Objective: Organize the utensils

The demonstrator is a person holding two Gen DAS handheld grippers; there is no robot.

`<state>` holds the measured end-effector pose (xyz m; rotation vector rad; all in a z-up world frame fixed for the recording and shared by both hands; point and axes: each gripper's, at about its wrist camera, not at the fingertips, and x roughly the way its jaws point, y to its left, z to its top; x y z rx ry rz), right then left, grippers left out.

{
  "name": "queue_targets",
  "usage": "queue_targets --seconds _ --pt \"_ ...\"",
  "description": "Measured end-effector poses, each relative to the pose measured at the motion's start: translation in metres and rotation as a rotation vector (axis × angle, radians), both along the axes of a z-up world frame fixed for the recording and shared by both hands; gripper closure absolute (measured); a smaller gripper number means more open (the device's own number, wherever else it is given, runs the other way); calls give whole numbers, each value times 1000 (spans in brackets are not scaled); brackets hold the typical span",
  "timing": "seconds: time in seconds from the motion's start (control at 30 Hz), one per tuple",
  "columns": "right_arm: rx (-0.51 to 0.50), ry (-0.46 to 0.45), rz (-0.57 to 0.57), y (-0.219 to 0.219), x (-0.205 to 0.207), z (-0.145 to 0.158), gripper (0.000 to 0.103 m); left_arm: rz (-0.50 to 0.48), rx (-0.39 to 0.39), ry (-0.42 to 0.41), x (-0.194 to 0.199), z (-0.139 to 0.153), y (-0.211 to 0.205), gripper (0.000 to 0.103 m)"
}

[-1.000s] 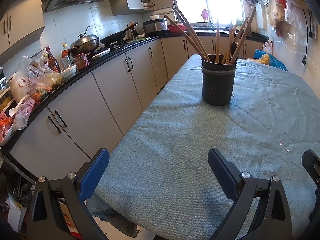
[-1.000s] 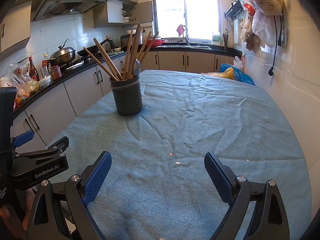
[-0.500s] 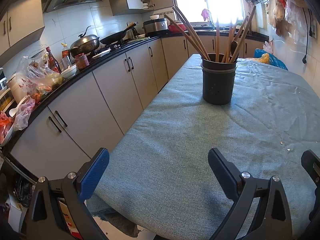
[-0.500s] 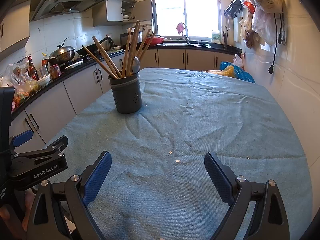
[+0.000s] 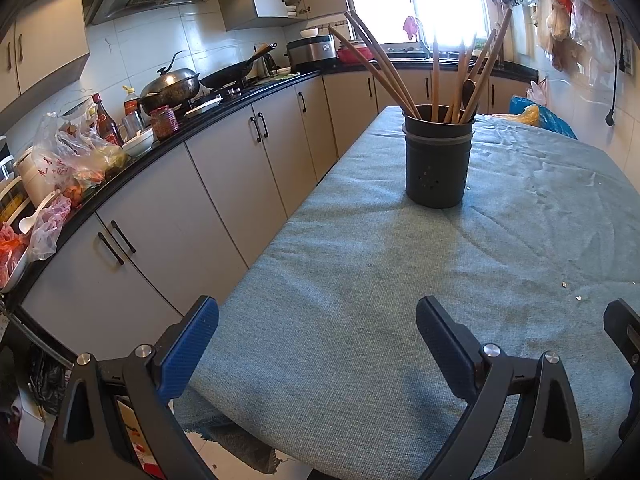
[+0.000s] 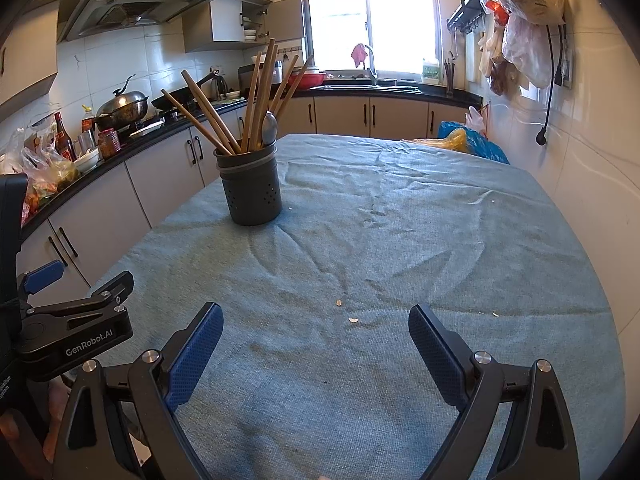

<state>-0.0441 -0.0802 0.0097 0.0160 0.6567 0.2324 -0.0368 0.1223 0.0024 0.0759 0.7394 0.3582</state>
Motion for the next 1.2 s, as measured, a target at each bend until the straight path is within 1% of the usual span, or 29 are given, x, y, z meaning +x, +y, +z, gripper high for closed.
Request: queue_targets --seconds 1.2 --pt "1 9 -5 0 1 -4 7 0 4 6 0 -2 1 4"
